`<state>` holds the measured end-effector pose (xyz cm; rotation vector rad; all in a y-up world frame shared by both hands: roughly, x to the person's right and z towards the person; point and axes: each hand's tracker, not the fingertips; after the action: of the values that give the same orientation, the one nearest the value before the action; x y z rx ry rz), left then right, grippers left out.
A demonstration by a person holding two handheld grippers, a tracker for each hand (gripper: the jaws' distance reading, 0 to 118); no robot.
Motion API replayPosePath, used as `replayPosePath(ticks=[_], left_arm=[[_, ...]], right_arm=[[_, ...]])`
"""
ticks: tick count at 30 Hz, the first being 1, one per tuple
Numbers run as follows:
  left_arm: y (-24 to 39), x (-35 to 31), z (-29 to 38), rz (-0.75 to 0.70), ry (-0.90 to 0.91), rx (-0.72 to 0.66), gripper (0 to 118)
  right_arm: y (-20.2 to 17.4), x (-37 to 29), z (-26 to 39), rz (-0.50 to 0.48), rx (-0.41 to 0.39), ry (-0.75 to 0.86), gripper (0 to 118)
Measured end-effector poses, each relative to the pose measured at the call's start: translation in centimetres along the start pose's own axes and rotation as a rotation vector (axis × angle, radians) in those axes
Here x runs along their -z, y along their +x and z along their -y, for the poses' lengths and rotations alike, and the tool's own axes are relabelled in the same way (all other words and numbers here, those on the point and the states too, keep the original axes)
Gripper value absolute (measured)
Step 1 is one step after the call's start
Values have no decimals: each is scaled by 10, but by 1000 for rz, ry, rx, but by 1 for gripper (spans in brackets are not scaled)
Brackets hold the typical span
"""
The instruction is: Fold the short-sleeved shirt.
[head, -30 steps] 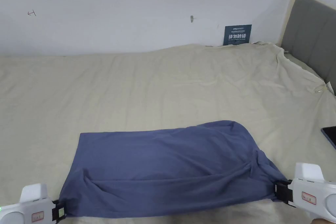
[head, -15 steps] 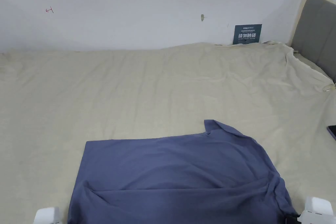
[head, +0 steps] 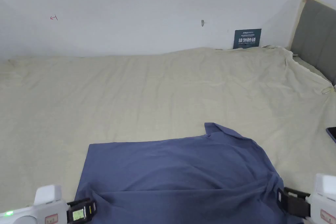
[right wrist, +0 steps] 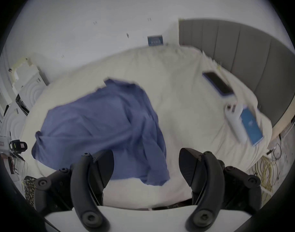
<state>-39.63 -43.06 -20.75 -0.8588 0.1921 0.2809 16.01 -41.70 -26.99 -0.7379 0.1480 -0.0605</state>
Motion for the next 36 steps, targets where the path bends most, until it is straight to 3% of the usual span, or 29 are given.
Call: replayPosePath(ticks=[4,7,8,10,11,12,13,20,29,31,33,34,36], left_arm=[[21,-30,-28,-1,144,69,108],[30,-42,-46,27,215,78,100],[32,-42,-50,15,256,77,89],[37,-44,-57,-3,306,101,44],[38,-44,-60,4,315,101,22],[37,-41,-64,18,314,93,1],[35,-39,-69,72,307,79,0],[26,10,-117,41,247,92,0],[1,138,-195,-11,38,60,0],[-4,166,-204,-43,-20,44,28],[-7,195,-209,-83,-89,28,77],[-9,204,-209,-97,-105,26,88],[-9,222,-204,-107,-123,48,93]], right_arm=[[-9,-32,-30,-7,-13,153,83],[-17,-45,-44,-13,-28,227,80],[-19,-47,-48,-12,-35,246,76],[-24,-49,-53,-18,-49,273,39],[-25,-49,-56,-30,-49,283,13],[-26,-48,-59,-34,-49,288,0],[-27,-46,-62,-28,-54,294,0],[-38,-21,-85,-50,-90,284,0],[-45,38,-116,-43,-92,240,0],[-45,51,-120,-36,-88,224,0],[-43,67,-122,-30,-84,207,0],[-43,72,-122,-28,-81,201,0],[-40,85,-123,-21,-74,183,0]])
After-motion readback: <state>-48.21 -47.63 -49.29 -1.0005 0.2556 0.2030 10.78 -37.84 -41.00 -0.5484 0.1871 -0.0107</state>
